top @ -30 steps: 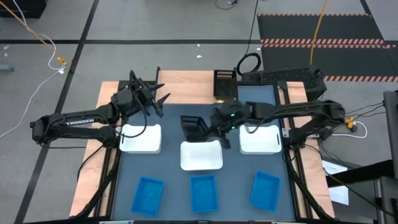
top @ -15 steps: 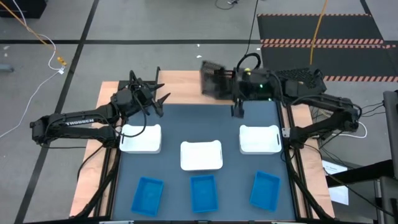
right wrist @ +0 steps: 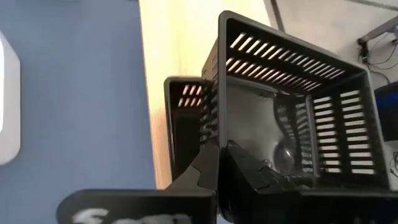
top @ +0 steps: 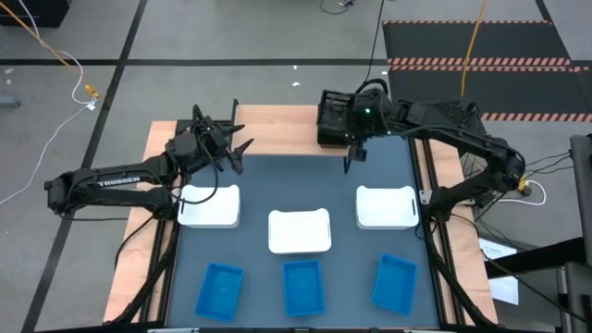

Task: Stack baskets on shelf by color
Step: Stack the bottom black bin on the black bin on the shelf

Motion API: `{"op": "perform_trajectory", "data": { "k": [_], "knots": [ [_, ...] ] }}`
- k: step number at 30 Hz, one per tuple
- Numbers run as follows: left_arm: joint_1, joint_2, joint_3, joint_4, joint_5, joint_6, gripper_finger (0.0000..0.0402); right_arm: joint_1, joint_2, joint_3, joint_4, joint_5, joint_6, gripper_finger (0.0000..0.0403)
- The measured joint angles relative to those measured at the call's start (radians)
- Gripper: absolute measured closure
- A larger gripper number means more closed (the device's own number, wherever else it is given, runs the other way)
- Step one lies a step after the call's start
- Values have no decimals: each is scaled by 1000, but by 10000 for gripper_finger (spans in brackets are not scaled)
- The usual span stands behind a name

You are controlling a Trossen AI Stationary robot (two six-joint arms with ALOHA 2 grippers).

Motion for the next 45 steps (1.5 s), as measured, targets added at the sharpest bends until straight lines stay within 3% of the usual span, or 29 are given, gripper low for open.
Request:
{"op": "perform_trajectory", "data": {
  "k": [6,15,22,34,39,45],
  "knots": [
    [0,0,0,-1,0,3,170,0,8,0,-14,-75,-1,398],
    [0,0,0,-1,0,-7,170,1,8,-24,-5,-75,-3,391],
    [0,0,0,-2,0,-5,170,1,8,-29,-16,6,-44,358],
    [0,0,0,-10,0,-3,170,1,8,-29,-3,7,-49,302],
    [0,0,0,-10,0,7,170,1,4,-29,44,6,22,286],
    [0,0,0,-10,0,-1,170,12,7,-42,51,-93,103,291]
  ]
}}
